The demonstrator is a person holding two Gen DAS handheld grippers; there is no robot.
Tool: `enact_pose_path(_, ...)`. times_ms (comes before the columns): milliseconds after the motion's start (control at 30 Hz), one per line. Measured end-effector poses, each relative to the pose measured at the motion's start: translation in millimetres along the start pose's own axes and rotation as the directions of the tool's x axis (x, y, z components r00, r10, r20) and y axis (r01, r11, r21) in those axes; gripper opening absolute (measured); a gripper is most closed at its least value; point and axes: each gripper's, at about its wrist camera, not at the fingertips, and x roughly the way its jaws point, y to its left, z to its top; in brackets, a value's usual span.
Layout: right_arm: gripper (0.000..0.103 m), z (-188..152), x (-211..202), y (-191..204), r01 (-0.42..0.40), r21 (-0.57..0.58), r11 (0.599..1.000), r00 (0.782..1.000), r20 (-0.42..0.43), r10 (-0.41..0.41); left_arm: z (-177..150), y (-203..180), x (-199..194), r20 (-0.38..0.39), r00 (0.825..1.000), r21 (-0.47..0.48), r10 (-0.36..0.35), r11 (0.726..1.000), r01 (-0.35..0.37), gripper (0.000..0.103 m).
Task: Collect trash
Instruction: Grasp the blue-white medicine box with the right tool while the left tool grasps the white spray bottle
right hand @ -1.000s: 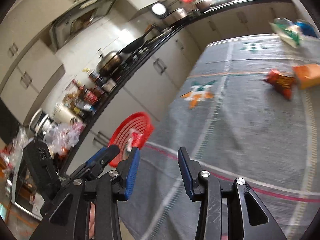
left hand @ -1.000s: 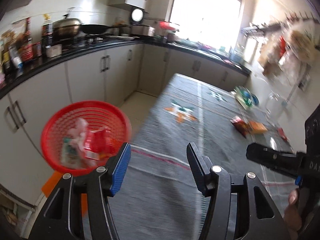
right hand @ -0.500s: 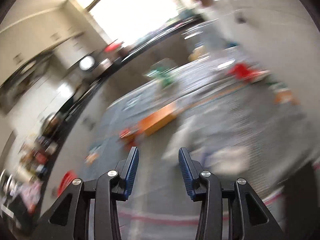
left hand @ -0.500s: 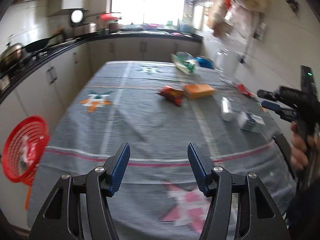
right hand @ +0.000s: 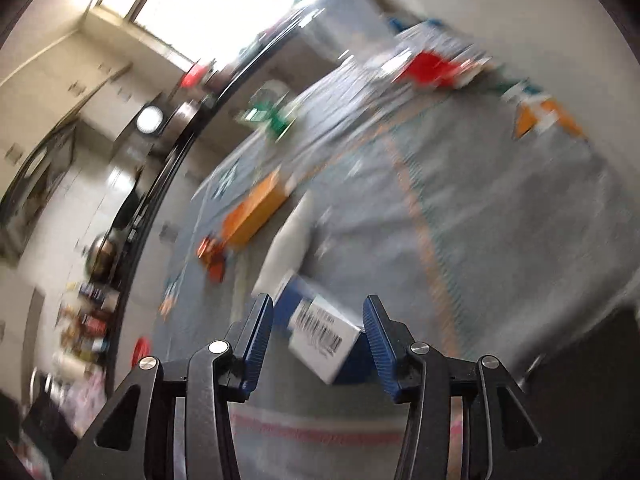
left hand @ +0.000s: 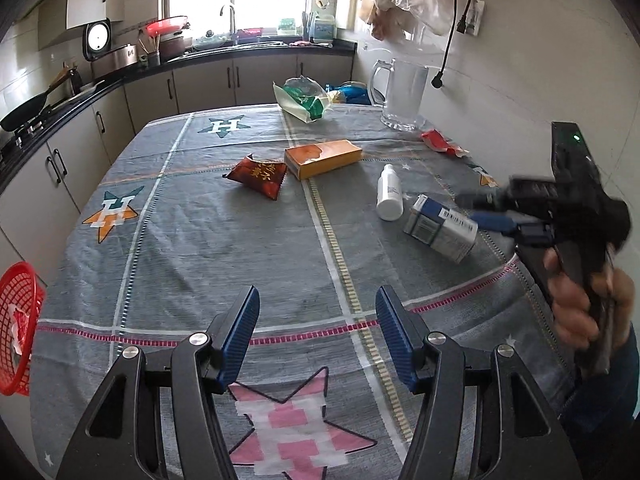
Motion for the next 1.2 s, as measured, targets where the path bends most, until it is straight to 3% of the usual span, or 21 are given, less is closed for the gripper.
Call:
enact_pose_path(67,0.052,-14.8,1.9,16.5,0.005,-0.096,0.995,0.999,-0.049,-0.010,2.4,0.4,2.5,-0.004,1.000,-0.002,0.002,1.000,-0.002,0.061)
enact_pose_path(133,0.056,-20.7,4.0,29.4,0.041,-0.169,0.985,0.998,-0.036,-0.048,6.9,0.7,5.8,-0.012,1.000,-0.007,0.001,1.000,-0.001,0.061)
enact_pose_path(167,0.061,-22.5,5.6,37.7,0.088,-0.219,0.972,0.996,-0.011,-0.093,8.9,0.5,6.1,-0.013,1.000,-0.008,-0.001,1.000,0.001,0.061)
enact_pose_path(267,0.061,-25.8,18.0,49.7,0.206,-0.302,0.931,0.977,0.018,-0.210,19.4,-4.1,8.1,-0.018,1.000,0.010,-0.006,1.000,0.006,0.061)
enact_pose_path(333,0.060,-27.8,29.0,50.8,0.227,-0.336,0.914,0.970,-0.005,-0.243,26.4,-7.5,10.0,-0.020,1.000,0.024,0.003,1.000,-0.003,0.063)
enact_pose_path(400,0.041,-27.8,33.0,47.2,0.239,-0.346,0.907,0.966,-0.010,-0.259,34.1,-10.6,12.4,-0.025,1.000,0.027,0.004,1.000,-0.003,0.067)
enact_pose_path(433,0.042,-28.9,33.4,46.6,0.240,-0.355,0.904,0.966,-0.009,-0.260,38.2,-11.9,15.0,-0.032,0.999,0.025,-0.002,1.000,0.003,0.069)
enact_pose_path(600,0.041,-16.0,12.8,30.9,0.224,-0.266,0.938,0.974,0.091,-0.207,61.7,-22.8,35.9,-0.072,0.997,0.007,-0.033,0.999,0.034,0.069)
enact_pose_path(700,0.041,-6.7,-6.6,18.8,0.220,-0.186,0.958,0.965,0.186,-0.185,77.1,-38.8,57.2,-0.085,0.995,0.027,-0.049,0.998,0.051,0.069)
enact_pose_path(867,0.041,-1.5,-27.3,2.6,0.190,-0.083,0.978,0.952,0.258,-0.163,90.9,-65.1,108.0,-0.120,0.993,0.069,-0.002,0.998,0.010,0.069)
enact_pose_path(967,0.041,1.2,-41.7,-4.9,0.216,-0.034,0.976,0.928,0.317,-0.194,94.2,-75.7,136.0,-0.148,0.989,0.097,0.029,0.995,-0.015,0.069)
enact_pose_path(1067,0.041,-0.4,-46.7,-12.4,0.186,-0.002,0.983,0.935,0.307,-0.176,95.6,-81.3,155.0,-0.155,0.985,0.128,0.069,0.991,-0.049,0.068)
enact_pose_path(1200,0.042,1.3,-40.1,-12.9,0.140,-0.009,0.990,0.955,0.265,-0.132,96.9,-82.7,171.0,-0.171,0.983,0.137,0.068,0.990,-0.044,0.043)
